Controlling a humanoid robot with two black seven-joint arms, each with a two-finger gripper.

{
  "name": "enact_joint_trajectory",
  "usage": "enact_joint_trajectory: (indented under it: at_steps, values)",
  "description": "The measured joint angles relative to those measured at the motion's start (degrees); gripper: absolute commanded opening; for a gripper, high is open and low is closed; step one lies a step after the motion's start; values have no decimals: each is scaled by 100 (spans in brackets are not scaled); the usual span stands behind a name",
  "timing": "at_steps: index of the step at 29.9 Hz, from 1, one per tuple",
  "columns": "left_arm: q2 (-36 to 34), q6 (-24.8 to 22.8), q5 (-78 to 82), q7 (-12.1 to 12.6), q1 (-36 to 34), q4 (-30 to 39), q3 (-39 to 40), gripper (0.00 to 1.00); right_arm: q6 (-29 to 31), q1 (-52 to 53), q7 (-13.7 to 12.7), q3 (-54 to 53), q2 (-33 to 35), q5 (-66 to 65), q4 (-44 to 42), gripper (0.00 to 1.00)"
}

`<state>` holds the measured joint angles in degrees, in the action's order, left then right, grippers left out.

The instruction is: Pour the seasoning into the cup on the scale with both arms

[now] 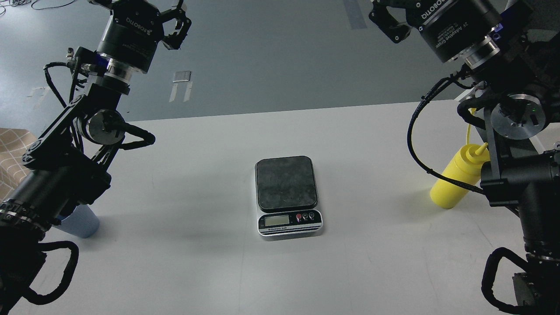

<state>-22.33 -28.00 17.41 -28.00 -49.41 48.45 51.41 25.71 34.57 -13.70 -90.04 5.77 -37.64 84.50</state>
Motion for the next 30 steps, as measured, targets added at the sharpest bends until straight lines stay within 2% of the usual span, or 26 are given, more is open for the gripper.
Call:
enact_joint_trajectory:
  at_steps: [5,30]
  values:
    - [-62,0,7,0,8,0,-37,98,49,-159,-13,59,271,2,91,100]
    - [-54,0,3,0,17,1,-44,98,47,-438,-10,48,425,-65,411,100]
